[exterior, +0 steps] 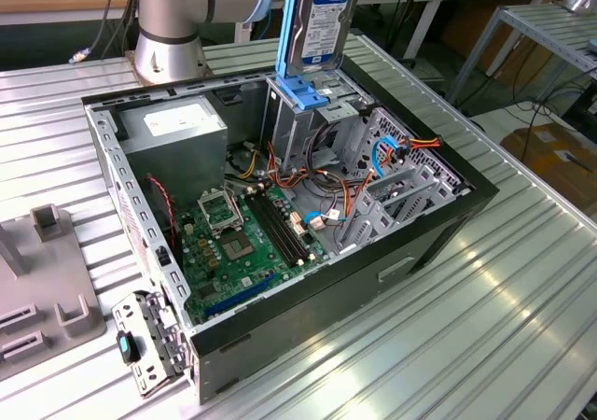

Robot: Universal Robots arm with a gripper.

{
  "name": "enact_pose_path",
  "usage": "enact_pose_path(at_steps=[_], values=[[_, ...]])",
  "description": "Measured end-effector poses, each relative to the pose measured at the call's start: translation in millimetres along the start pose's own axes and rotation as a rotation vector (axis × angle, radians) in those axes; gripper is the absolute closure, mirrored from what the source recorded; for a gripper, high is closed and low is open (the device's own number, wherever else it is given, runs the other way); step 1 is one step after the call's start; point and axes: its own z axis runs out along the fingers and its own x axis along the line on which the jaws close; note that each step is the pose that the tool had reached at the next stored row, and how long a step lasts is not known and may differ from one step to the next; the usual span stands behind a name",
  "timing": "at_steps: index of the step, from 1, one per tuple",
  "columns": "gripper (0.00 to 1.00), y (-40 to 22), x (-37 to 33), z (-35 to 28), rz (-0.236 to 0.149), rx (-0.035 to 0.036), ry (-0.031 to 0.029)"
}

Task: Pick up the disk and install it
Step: 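Pick up the disk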

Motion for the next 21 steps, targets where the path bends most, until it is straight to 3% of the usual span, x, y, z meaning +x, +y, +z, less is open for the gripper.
enact_pose_path(at_steps=[2,7,21], values=[[0.65,-2.7,-0.1,-0.1,0.000,0.0000,0.0002],[0.65,-3.1,0.9,-0.1,0.000,0.0000,0.0002],[0.65,-3.7,12.0,0.3,0.000,0.0000,0.0000]])
